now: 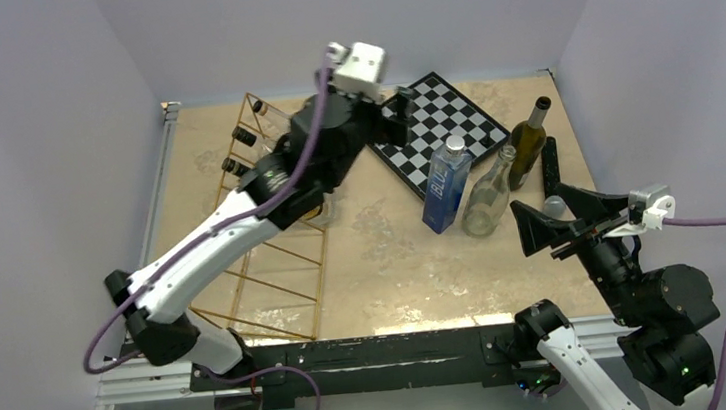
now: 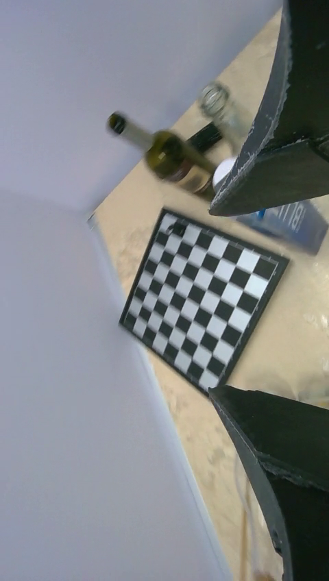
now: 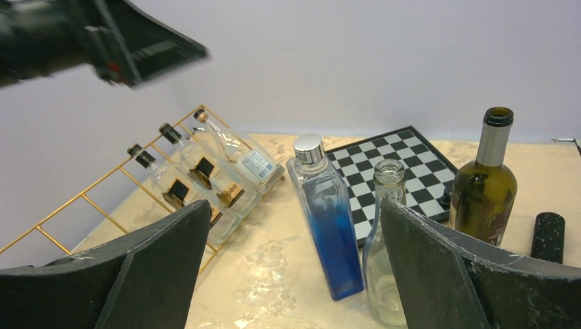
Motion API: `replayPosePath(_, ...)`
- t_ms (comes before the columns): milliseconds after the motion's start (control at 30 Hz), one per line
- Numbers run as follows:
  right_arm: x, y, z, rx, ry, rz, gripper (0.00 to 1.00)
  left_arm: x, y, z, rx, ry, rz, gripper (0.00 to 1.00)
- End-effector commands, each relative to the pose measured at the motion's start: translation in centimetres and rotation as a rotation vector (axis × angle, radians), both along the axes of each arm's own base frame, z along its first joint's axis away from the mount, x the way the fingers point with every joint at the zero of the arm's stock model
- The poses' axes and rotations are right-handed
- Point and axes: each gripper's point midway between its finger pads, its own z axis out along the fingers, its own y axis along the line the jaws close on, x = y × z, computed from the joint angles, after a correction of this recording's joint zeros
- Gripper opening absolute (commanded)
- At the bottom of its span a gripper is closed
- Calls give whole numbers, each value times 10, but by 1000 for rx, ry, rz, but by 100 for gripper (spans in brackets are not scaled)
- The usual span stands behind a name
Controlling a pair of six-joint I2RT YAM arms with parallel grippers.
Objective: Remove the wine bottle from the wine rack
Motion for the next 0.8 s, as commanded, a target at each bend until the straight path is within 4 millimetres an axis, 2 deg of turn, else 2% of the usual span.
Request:
replayPosePath(0, 7, 4, 1, -1, -3, 8, 99, 23, 112, 28, -145, -26, 388, 96)
replayPosePath(100, 8, 5, 0, 1, 3, 12, 99, 37, 176, 4, -186, 63, 616, 93)
replayPosePath(200, 9, 7, -3, 4, 9, 17, 99, 38, 236, -25, -247, 163, 853, 88)
replayPosePath(267, 10, 8, -4, 5, 13, 20, 99, 31, 268, -44, -257, 218, 998, 83)
replayPosePath(333, 11, 9, -6, 3, 20, 24, 99, 25, 290, -55, -273, 258, 1124, 79)
replayPosePath(500, 10, 7, -5, 5, 17, 16, 99, 21, 321, -85, -266, 383, 1357, 74)
replayPosePath(667, 10, 8, -5, 6, 18, 19, 99, 24, 332, -114, -241, 459, 1476, 65)
replayPosePath(767, 11, 8, -5, 4, 23, 21, 99, 24, 339, -131, -222, 504, 1547, 64)
